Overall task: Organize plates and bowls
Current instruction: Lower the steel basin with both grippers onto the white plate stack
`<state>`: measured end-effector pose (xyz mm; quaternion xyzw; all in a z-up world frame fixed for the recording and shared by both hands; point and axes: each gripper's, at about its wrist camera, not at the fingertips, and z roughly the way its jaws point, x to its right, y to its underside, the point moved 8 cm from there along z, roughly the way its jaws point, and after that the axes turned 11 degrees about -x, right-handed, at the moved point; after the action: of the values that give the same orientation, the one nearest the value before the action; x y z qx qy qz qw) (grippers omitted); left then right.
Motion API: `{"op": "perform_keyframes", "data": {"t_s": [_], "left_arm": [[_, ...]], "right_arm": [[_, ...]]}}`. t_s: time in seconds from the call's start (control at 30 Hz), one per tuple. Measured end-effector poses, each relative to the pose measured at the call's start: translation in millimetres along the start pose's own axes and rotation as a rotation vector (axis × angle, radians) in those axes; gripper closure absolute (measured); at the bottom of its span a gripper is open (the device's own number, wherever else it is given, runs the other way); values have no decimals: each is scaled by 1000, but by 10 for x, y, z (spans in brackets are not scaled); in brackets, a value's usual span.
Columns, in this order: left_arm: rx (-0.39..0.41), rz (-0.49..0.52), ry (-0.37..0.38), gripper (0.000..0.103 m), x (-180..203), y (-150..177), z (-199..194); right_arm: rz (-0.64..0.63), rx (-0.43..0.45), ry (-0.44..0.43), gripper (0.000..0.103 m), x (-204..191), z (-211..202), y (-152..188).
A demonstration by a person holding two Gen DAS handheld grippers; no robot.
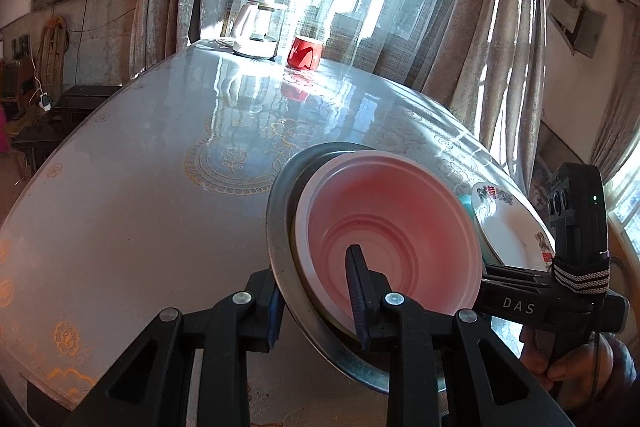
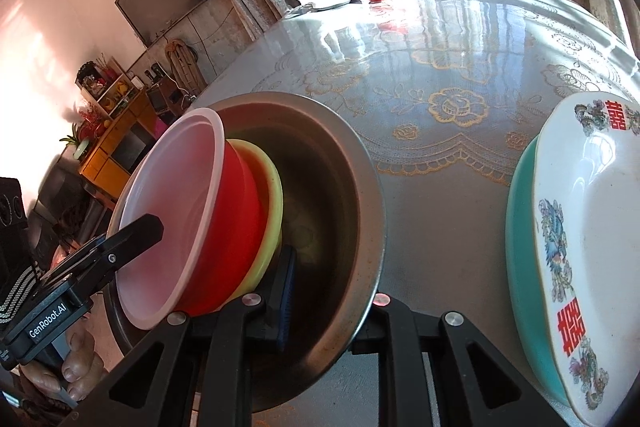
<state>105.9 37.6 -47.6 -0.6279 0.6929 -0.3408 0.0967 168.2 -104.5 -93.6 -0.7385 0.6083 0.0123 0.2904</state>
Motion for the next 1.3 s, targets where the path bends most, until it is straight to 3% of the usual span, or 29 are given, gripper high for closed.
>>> {"op": "perform_keyframes", "data": {"t_s": [0.63, 1.07, 1.3], "left_arm": [[-3, 112, 83, 76, 662, -283, 110], [-75, 236, 225, 75, 1667, -484, 491], [-130, 278, 259, 74, 2092, -507, 787]], "right_arm": [[95, 115, 24, 84, 367, -551, 61], [258, 240, 132, 84, 1128, -1241, 284], [348, 266, 193, 84, 1544, -1399, 383]]}}
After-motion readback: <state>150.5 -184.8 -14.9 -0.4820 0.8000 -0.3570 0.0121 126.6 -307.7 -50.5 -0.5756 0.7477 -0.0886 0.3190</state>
